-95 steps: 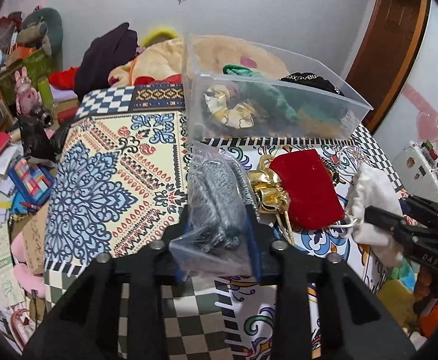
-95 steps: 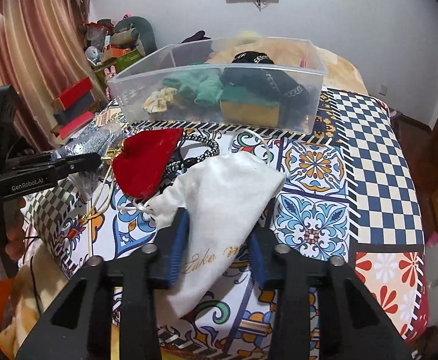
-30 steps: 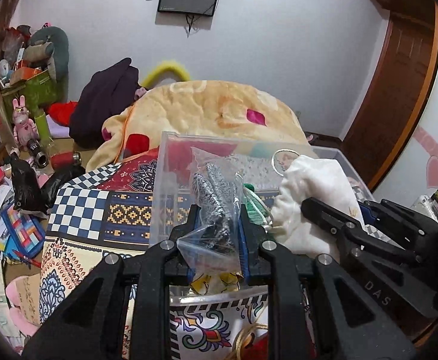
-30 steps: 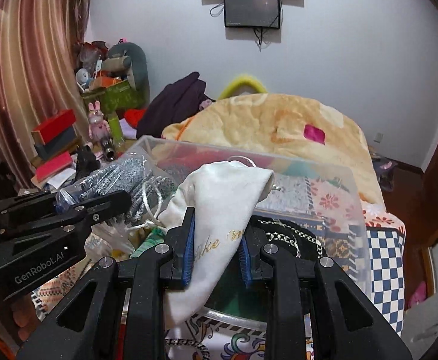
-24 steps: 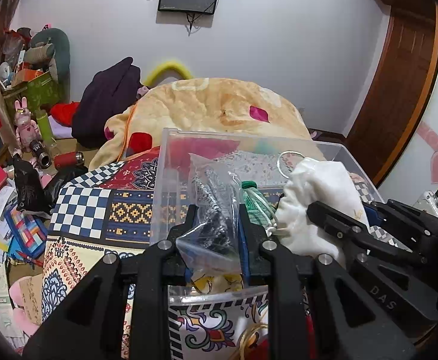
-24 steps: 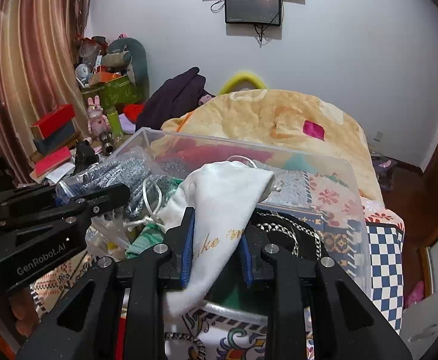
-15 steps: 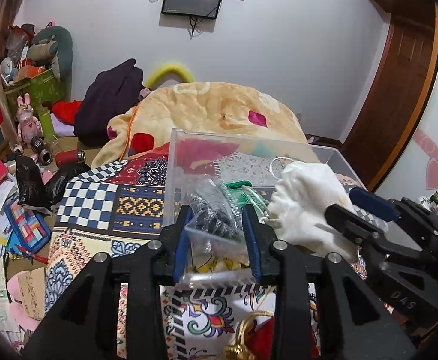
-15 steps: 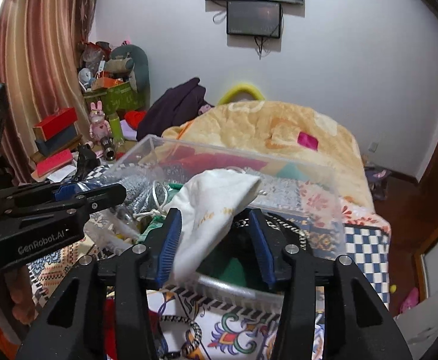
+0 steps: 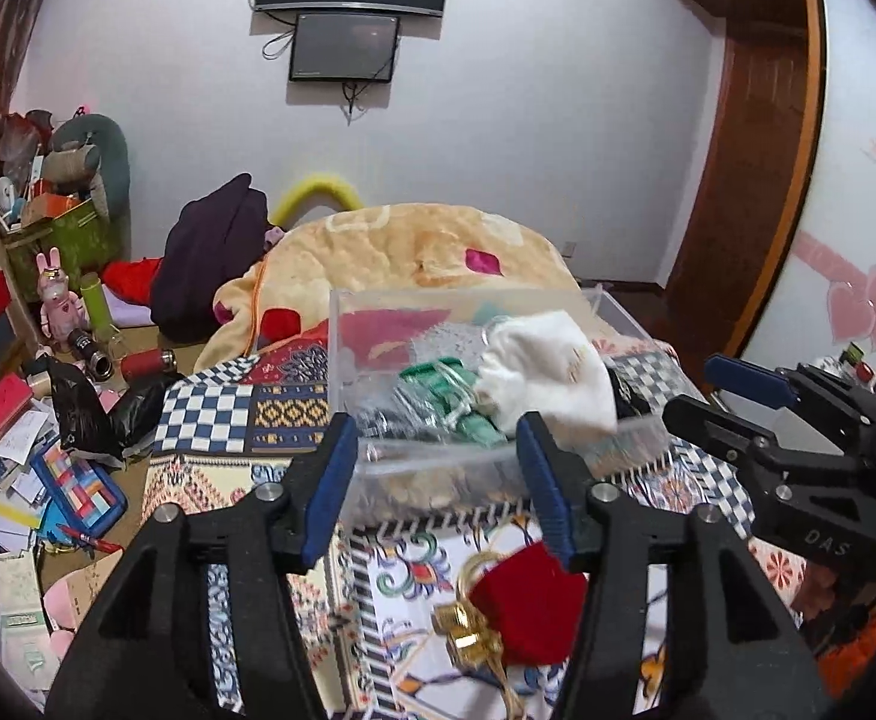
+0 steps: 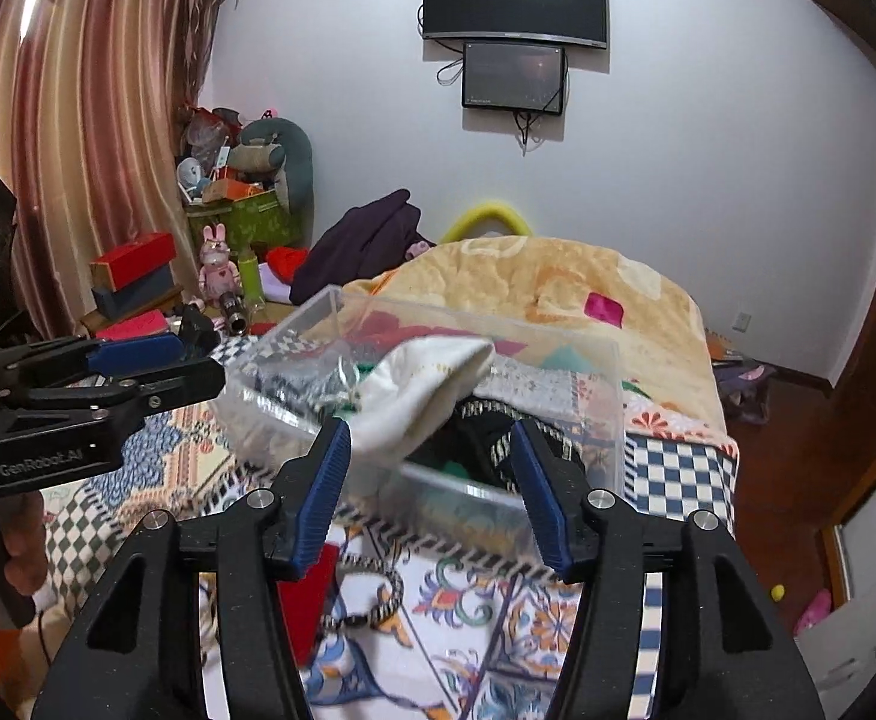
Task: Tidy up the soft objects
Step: 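Grasp the red velvet pouch with gold ribbon with the left tool while the right tool grasps the braided bracelet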
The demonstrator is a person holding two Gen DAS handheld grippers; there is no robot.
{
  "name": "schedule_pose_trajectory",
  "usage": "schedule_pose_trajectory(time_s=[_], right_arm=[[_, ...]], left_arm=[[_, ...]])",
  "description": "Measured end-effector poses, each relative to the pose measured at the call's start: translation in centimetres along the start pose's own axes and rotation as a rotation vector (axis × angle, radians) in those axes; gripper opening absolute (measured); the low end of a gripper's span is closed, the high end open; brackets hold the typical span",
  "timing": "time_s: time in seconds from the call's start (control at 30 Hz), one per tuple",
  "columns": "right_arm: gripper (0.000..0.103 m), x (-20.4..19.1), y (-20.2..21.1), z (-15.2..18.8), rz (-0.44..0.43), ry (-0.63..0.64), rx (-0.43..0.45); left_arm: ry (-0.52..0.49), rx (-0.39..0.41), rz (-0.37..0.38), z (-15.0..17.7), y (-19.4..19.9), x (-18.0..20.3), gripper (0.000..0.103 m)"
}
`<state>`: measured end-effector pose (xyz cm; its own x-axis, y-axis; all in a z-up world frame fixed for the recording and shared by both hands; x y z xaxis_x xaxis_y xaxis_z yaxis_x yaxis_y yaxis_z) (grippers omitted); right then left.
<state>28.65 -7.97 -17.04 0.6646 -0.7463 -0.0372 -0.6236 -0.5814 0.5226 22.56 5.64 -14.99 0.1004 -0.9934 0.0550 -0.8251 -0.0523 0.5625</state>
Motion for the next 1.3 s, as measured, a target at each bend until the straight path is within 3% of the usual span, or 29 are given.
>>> schedule_pose_trajectory(time_s=[0.47, 0.6, 0.83, 0.93, 1.07, 1.13, 1.2, 1.3], right_arm=[[0.052, -0.3, -5.0, 8.8, -0.018, 0.005, -0.252], [0.052, -0.3, -5.4, 9.5, 0.015, 0.050, -0.278], [0.052, 2.2, -3.6, 9.8, 0.056, 0.016, -0.277], [0.052, 3.3, -2.6, 10.1, 0.063, -0.021, -0.274], [0.052, 3.3, -1.2, 10.1, 0.005, -0.084, -0.254], [0.058, 2.5, -1.2, 9.7, -0.032, -0.102, -0.248], [0.080, 1.7, -1.3, 9.5, -0.065, -0.111, -0.241], [0.083, -0.1, -2.0, 9.3, -0.087, -0.075, -0.241]], left_arm=[[-0.065, -0.211, 0.000, 9.0, -3.4, 0.9, 0.061], [-0.062, -0.227, -0.019, 10.2, -3.8, 0.3, 0.061], [-0.035, -0.232, -0.048, 10.4, -3.3, -1.6, 0.061], [-0.010, -0.240, -0.026, 10.1, -3.0, -1.9, 0.061], [0.011, -0.220, 0.022, 9.2, -2.3, -1.2, 0.061], [0.013, -0.219, 0.052, 9.0, -2.0, -0.5, 0.063], [-0.001, -0.220, 0.060, 9.0, -1.9, 0.1, 0.070], [-0.033, -0.234, 0.051, 9.5, -2.2, 0.7, 0.081]])
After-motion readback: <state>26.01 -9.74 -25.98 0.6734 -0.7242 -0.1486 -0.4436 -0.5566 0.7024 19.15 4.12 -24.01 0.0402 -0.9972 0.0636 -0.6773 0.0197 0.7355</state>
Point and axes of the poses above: each gripper's, at about its wrist camera, not at the fingertips, and y roughly against the way its jaws point, x to its right, z to its underside, the point moved 9 cm from there along -y, roughly the way its jaws point, and after that the axes turned 7 degrees about -z, right-handed, at the moved point
